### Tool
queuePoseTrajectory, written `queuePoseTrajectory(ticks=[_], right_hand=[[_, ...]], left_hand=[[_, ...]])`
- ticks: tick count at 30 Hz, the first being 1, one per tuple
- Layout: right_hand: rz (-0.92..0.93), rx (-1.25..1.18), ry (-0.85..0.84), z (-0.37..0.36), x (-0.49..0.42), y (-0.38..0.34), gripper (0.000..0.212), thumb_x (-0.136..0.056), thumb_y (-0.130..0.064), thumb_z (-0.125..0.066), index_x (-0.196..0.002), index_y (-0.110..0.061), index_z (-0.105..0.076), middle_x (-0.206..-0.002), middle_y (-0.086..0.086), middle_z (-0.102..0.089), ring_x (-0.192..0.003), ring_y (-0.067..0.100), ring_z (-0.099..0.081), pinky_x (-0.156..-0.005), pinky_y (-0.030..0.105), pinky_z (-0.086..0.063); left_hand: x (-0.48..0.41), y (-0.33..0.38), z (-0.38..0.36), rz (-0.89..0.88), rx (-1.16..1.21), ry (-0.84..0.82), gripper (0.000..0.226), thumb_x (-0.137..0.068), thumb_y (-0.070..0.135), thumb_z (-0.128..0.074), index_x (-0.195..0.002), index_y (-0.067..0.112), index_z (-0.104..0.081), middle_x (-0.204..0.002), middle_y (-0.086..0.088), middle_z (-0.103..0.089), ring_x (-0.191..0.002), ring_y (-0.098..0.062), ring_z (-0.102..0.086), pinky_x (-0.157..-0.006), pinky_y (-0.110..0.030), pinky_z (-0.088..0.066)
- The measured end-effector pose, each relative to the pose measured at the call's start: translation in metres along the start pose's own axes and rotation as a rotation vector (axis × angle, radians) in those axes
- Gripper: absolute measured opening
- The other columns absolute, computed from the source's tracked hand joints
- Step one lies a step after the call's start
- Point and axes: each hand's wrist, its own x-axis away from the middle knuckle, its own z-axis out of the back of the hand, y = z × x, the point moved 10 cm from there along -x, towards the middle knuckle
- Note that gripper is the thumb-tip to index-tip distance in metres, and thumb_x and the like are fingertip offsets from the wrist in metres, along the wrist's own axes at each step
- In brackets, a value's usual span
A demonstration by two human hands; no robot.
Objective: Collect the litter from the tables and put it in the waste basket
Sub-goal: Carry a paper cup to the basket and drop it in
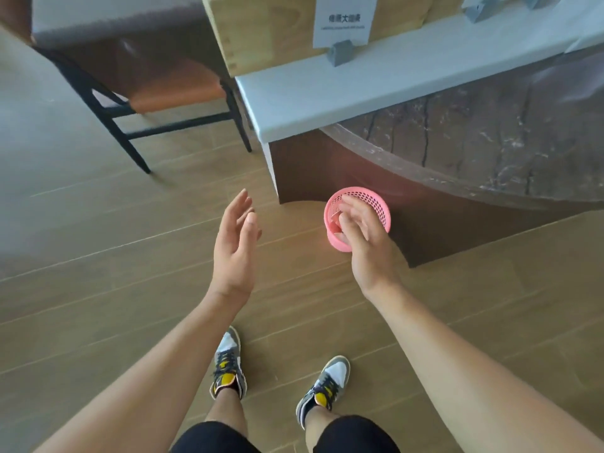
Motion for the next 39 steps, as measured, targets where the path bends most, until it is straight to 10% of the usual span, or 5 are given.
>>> queuePoseTrajectory(ticks=[19,28,39], right_hand=[[0.188,0.012,-0.368,-0.343,0.063,-0.204,0.047,-0.095,-0.061,-0.054,-0.129,-0.033,-0.068,-0.128,-0.019,-0.068,-0.125,0.007,-0.062,-0.110,0.049,-0.052],[0.339,-0.047,-0.467,-0.516,0.076,-0.313,0.051,-0.096,-0.058,-0.051,-0.132,-0.025,-0.067,-0.128,-0.017,-0.069,-0.124,0.000,-0.061,-0.096,0.009,-0.046],[0.412,-0.156,-0.579,-0.673,0.027,-0.412,0.045,-0.098,-0.051,-0.054,-0.131,-0.023,-0.067,-0.130,-0.011,-0.068,-0.128,0.005,-0.060,-0.108,0.023,-0.049]], left_hand=[[0.037,0.154,0.371,-0.123,0.074,0.467,0.042,-0.101,0.045,-0.048,-0.142,0.036,-0.056,-0.146,0.004,-0.061,-0.134,-0.008,-0.059,-0.110,-0.049,-0.053],[0.022,0.218,0.536,-0.221,0.068,0.538,0.041,-0.101,0.041,-0.048,-0.141,0.035,-0.057,-0.143,0.007,-0.063,-0.137,-0.012,-0.058,-0.112,-0.055,-0.051],[-0.069,0.302,0.668,-0.374,0.080,0.660,0.044,-0.095,0.057,-0.049,-0.135,0.042,-0.059,-0.145,0.006,-0.062,-0.134,-0.009,-0.060,-0.103,-0.041,-0.056]])
